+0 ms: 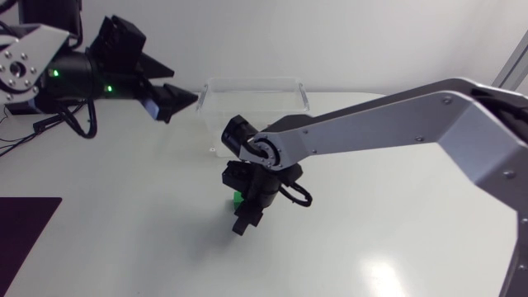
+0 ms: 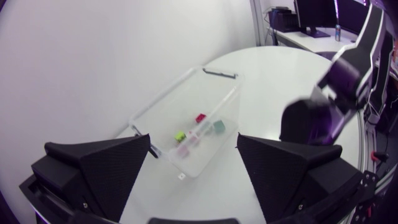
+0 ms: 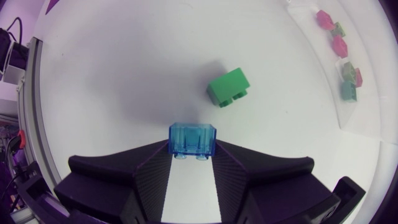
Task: Place the duplo bricks in the container
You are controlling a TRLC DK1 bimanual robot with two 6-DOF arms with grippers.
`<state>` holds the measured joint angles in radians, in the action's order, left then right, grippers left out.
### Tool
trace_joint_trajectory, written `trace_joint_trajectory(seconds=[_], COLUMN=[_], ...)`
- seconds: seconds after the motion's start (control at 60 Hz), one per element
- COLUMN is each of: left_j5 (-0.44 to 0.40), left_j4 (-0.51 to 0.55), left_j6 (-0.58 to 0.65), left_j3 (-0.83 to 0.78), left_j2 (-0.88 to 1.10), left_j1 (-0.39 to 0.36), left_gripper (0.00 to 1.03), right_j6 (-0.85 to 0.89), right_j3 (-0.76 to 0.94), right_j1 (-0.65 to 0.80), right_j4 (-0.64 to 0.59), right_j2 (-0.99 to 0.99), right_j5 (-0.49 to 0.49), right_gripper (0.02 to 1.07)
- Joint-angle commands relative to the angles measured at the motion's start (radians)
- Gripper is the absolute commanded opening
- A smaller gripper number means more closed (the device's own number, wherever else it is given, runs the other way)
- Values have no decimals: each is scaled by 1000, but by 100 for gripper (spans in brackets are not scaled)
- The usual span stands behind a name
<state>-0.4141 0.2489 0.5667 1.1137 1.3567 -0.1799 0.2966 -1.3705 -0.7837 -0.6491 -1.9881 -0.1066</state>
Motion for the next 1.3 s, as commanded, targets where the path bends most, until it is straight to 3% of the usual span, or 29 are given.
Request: trace_joint_trajectory(seconds=[0.0, 0.267, 0.683, 0.9, 1.283], left_j5=[-9, -8, 60, 70, 72], left_j4=[20, -2, -189, -272, -318], left_j6=[70, 208, 234, 229, 252], left_j3=[-110, -330, -348, -316, -282], left_j2=[-21, 10, 308, 400, 449], left_j1=[-18, -95, -230, -247, -248], left_gripper=[98, 98, 98, 98, 96], right_j6=[-1, -20, -91, -109, -119], right_j3=[37, 27, -150, -260, -371], right_j1=[31, 132, 264, 310, 337], right_j4=[-1, -7, 34, 48, 49], right_j2=[104, 259, 261, 192, 100], right_j5=[5, 4, -2, -2, -5], right_gripper=[28, 28, 29, 29, 29])
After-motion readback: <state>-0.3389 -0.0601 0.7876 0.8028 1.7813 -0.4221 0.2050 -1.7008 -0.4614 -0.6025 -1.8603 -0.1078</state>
